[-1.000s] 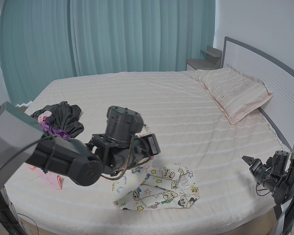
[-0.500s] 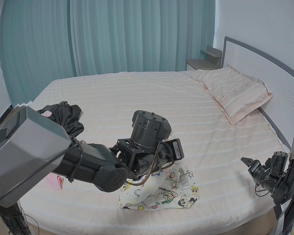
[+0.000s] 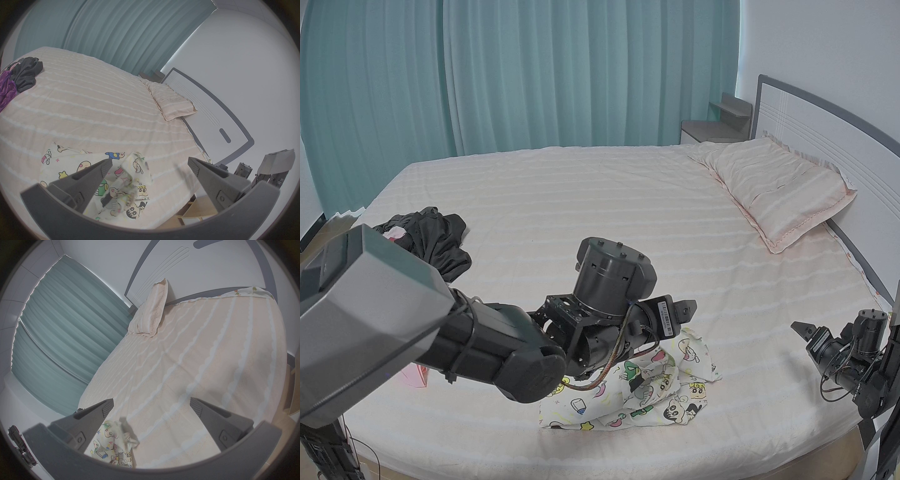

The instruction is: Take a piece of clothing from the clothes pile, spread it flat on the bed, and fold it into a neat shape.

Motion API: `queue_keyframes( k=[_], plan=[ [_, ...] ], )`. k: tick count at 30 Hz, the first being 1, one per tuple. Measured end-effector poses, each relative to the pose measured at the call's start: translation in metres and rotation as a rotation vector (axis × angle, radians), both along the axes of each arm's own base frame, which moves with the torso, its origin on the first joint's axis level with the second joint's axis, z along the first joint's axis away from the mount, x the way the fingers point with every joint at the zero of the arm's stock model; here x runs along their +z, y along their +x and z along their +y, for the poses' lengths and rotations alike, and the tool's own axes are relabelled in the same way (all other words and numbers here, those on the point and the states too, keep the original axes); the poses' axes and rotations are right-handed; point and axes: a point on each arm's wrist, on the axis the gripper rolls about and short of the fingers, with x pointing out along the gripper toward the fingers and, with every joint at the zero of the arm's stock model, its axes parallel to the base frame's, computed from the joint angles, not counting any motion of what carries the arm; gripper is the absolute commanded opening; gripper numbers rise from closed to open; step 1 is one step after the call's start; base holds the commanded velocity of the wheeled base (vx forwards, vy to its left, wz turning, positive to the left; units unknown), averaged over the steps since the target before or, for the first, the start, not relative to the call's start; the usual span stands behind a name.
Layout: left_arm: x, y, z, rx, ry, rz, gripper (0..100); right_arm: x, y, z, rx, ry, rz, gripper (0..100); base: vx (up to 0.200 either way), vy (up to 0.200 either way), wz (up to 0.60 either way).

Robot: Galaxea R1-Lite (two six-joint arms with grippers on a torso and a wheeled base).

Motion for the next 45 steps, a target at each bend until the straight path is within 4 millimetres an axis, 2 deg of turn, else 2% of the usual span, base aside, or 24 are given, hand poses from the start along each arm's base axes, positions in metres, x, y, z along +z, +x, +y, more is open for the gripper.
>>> queue_keyframes(
  k=[7,12,17,21,25,31,39,45],
  plan=[
    [-0.006,-0.005,0.007,0.016,0.031,0.019,100,0.000,0.000,0.000,-0.001,0.004,0.000,100,0.000,0.000,0.00],
    [-0.007,-0.017,0.037,0.072,0.031,0.078,100,0.000,0.000,0.002,0.006,0.007,0.000,100,0.000,0.000,0.00],
    [-0.011,-0.036,0.079,0.157,0.019,0.163,100,0.000,0.000,0.010,0.037,0.002,0.000,100,0.000,0.000,0.00],
    [-0.015,-0.055,0.106,0.215,-0.002,0.225,100,0.001,0.000,0.025,0.081,-0.016,-0.002,100,-0.150,0.000,0.00],
    [-0.016,-0.068,0.125,0.257,-0.059,0.261,100,0.001,0.005,0.048,0.132,-0.045,-0.021,100,-0.150,0.000,0.00],
    [-0.018,-0.075,0.149,0.290,-0.123,0.318,100,-0.004,0.009,0.084,0.219,-0.065,-0.035,100,0.000,0.000,0.00],
    [-0.012,-0.077,0.163,0.315,-0.165,0.313,100,-0.012,0.007,0.099,0.271,-0.069,-0.012,100,0.000,0.000,0.00],
    [-0.013,-0.081,0.167,0.310,-0.168,0.321,100,-0.014,0.003,0.100,0.277,-0.074,0.004,100,0.000,0.200,0.00]
  ],
)
